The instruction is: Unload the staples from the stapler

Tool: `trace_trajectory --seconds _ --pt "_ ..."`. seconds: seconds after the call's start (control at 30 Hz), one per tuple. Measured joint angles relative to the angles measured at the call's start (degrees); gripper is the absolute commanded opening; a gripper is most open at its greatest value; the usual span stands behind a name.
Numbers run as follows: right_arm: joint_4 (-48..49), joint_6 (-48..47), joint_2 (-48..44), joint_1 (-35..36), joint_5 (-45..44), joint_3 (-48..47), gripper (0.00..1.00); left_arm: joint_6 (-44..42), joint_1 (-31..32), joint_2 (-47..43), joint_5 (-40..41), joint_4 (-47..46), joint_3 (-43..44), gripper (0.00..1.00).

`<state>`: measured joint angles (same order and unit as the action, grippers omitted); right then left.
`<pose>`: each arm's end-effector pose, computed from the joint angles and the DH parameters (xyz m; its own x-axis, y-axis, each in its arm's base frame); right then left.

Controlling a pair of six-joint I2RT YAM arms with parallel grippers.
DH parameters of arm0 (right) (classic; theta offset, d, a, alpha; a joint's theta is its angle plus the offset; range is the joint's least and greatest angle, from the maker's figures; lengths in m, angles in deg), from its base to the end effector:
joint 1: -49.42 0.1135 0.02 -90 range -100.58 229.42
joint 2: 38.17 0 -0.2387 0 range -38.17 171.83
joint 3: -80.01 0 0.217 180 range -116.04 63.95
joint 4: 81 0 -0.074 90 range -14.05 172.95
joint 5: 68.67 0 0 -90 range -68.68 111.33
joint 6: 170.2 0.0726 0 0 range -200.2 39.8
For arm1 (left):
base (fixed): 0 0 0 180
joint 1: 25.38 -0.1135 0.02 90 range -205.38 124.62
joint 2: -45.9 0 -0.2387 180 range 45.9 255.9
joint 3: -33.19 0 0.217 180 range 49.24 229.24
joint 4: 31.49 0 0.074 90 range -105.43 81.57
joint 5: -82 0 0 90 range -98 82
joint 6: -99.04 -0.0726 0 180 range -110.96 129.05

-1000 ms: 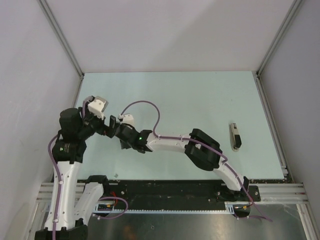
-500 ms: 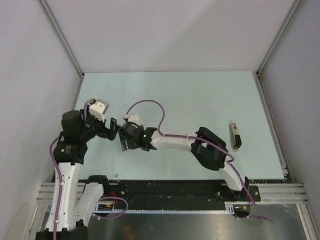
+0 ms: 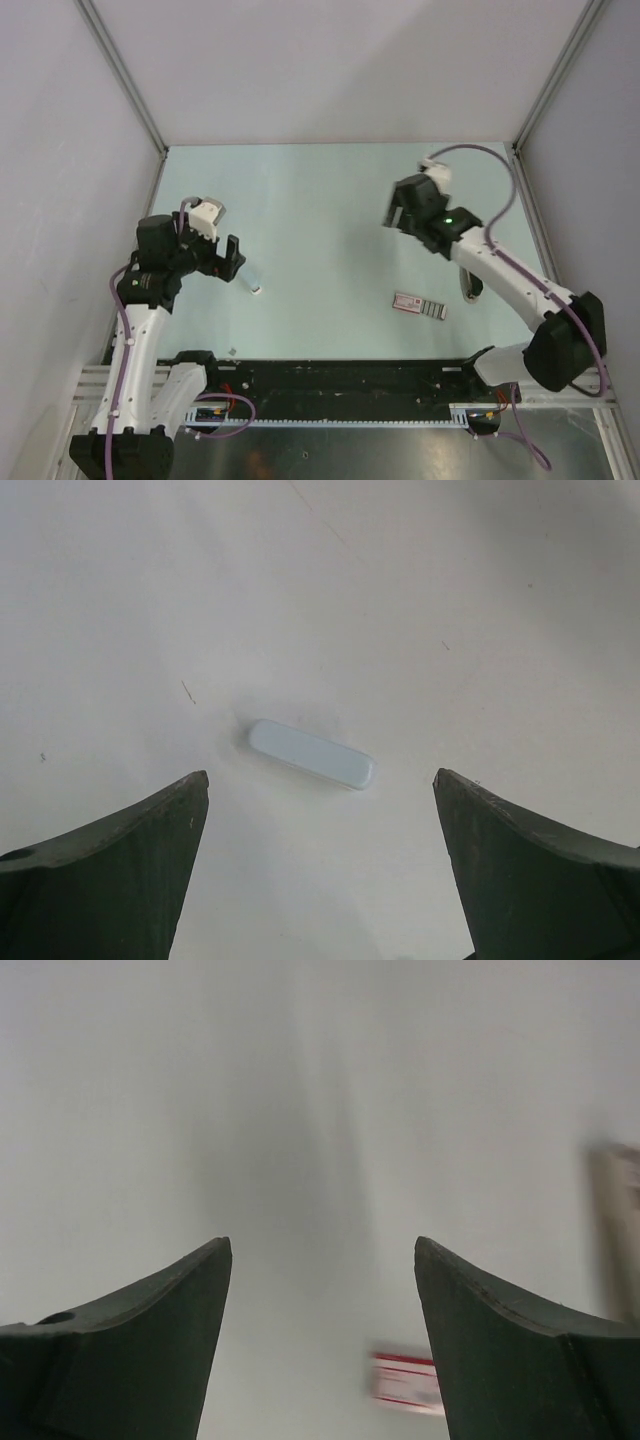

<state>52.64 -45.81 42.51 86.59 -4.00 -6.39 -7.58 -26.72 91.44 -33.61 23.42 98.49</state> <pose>0.2604 0.1584 0.2797 -0.5906 0.1929 -0.7836 0.0560 0.9785 0.1987 0.1718 -0.0274 0.2769 -0.4565 0.2473 -0.8547 0.4830 0.8756 -0.0046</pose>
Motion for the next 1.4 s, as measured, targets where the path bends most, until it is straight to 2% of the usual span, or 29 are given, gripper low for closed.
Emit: trace_trajectory --seconds 0.1,0.17,0.27,0.9,1.07,1.23,1.4 --pt "-3.7 -1.5 -4.4 -10.9 0.1 6.4 0.83 0.0 0.1 0.7 0.0 0.2 -0.1 1.0" --pt "-6.5 -2.8 -7.1 -18.6 0.6 10.6 0.93 -0.1 0.2 0.7 0.0 0.2 -0.1 1.0" --pt "-9.7 -3.7 -9.7 -24.3 0.6 13.7 0.99 -0.1 0.4 0.7 0.0 0.2 -0.1 0.99" --pt "-11.9 -2.3 -2.8 -31.8 0.6 18.9 0.97 -1.0 2.7 3.8 -0.1 0.3 -0.5 0.99" --pt "-10.6 -2.3 1.1 -32.8 2.4 19.5 0.88 -1.5 2.7 3.4 0.0 0.2 -0.5 1.0" --pt "-9.2 -2.5 3.9 -33.7 4.2 20.2 0.65 -1.9 2.7 2.5 0.0 0.3 -0.5 0.99" --pt "-8.0 -2.6 4.9 -34.3 5.3 20.5 0.49 -2.4 2.7 1.2 0.2 0.2 -1.6 1.0"
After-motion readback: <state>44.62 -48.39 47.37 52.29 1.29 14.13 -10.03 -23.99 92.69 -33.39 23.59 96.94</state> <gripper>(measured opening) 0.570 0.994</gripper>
